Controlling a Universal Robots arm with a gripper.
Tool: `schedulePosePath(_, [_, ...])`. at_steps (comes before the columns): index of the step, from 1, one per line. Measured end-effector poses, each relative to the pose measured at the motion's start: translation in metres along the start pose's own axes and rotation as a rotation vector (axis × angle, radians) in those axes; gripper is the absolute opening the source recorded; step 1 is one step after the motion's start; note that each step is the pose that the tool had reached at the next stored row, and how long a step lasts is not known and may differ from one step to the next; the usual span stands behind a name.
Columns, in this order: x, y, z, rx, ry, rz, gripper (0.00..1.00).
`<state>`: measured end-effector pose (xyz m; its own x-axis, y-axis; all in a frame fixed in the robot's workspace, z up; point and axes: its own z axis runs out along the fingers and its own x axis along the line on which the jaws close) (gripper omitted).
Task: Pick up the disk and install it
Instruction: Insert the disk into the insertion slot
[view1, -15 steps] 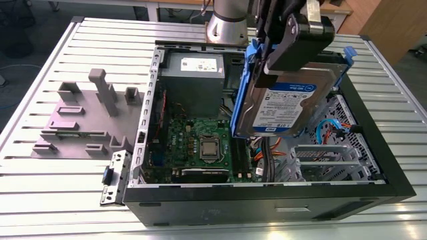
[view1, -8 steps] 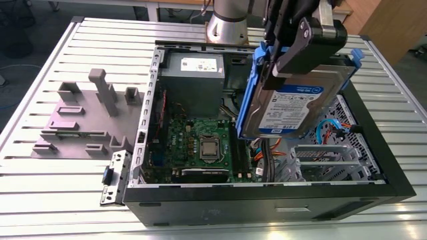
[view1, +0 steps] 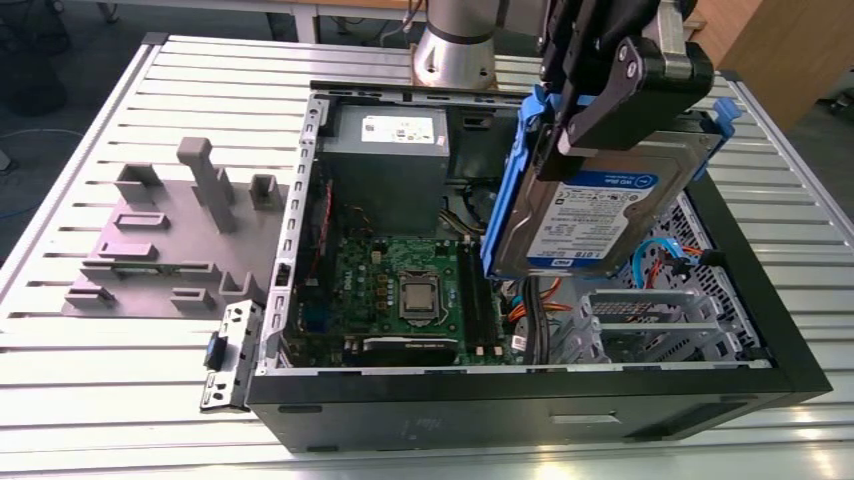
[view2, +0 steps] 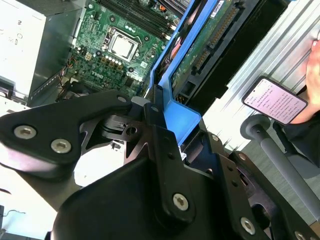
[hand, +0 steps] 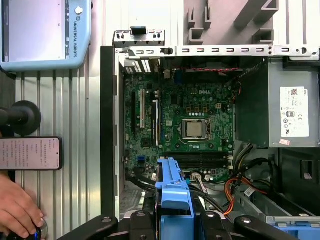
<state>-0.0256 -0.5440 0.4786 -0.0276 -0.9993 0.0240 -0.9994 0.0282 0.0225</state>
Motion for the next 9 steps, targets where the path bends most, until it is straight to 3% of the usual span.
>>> schedulePosePath(9, [0.0005,-0.0036,0.0003,0.0001,0.0002,0.000,0.36])
